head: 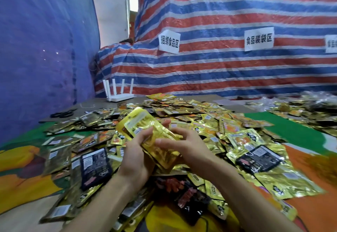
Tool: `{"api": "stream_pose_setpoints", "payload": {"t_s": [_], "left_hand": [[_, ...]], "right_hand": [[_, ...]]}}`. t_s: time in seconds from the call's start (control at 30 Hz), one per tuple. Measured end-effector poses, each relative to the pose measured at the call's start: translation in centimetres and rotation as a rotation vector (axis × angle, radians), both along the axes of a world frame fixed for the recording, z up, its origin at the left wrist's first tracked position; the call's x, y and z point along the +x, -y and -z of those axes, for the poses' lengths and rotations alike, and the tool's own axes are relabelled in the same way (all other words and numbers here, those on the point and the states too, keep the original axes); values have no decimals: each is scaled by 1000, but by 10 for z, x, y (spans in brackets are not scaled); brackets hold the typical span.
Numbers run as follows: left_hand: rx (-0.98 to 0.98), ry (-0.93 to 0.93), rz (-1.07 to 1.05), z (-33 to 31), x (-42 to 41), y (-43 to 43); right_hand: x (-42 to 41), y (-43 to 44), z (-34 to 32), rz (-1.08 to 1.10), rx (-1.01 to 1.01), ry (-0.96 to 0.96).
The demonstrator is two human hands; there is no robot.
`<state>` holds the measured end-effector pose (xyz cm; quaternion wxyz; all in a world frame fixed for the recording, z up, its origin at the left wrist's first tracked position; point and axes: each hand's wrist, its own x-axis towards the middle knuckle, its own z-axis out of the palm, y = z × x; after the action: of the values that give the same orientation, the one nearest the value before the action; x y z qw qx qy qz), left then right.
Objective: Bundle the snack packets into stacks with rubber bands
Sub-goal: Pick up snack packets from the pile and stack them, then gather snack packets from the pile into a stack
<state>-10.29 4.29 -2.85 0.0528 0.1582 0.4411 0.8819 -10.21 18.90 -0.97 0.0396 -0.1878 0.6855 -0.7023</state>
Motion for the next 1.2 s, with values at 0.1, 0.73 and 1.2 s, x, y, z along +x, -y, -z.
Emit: {"api": "stream_pose_setpoints", "payload": {"t_s": [0.1,0.73,1.2], "left_hand": [[-95,-38,20,3,1,-3],[-692,-454,-229,8,25,-25],[-1106,-575,-433,5,30,-20]], "right_hand": [[3,-12,-7,-17,76,40],[-77,-303,-32,1154,932,205],[-76,-266,-17,1188,1270,120]]}}
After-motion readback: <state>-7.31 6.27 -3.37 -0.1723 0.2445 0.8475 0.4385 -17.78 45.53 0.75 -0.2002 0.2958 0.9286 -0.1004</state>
